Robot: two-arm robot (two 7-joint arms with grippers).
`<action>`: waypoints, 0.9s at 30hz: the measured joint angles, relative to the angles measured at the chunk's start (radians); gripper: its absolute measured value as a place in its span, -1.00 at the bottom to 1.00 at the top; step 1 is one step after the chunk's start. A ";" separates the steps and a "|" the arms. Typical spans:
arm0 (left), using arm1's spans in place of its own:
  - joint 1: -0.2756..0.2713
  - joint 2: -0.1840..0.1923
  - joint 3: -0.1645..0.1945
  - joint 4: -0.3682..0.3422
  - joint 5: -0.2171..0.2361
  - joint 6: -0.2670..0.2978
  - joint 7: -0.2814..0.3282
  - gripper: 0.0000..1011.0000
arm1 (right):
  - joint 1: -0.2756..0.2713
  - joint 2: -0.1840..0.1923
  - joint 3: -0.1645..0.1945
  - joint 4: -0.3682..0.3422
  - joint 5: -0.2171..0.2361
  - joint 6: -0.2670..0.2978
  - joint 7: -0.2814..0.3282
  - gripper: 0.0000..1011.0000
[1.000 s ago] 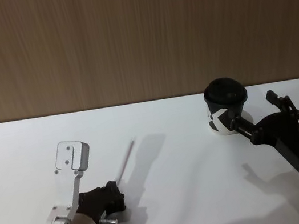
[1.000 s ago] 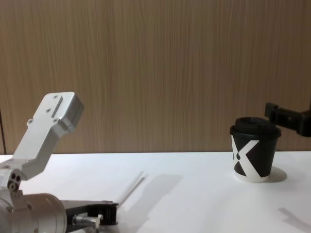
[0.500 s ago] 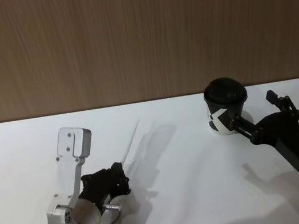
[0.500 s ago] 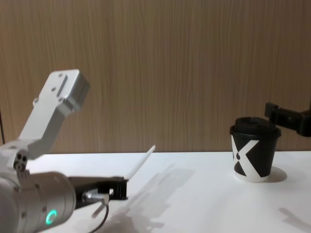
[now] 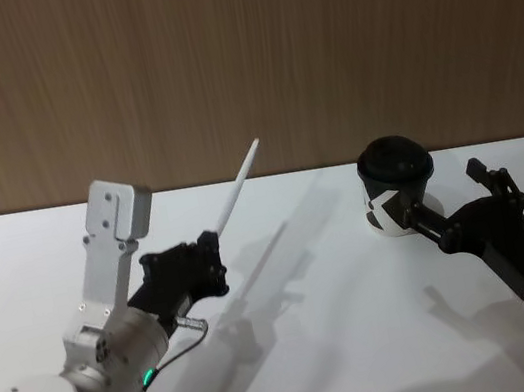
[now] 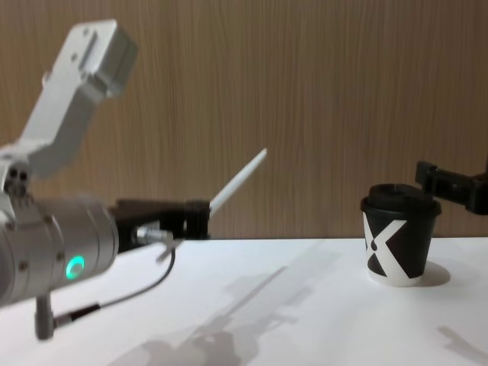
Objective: Pick up the straw with one hand, pass it to the other hand, and insert it into the cup.
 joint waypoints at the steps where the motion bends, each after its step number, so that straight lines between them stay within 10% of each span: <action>1: -0.003 0.002 0.000 -0.003 0.000 -0.006 -0.006 -1.00 | 0.000 0.000 0.000 0.000 0.000 0.000 0.000 0.98; 27: -0.179 0.033 0.070 0.030 -0.004 -0.204 -0.192 -1.00 | 0.000 0.000 0.000 0.000 0.000 0.000 0.000 0.98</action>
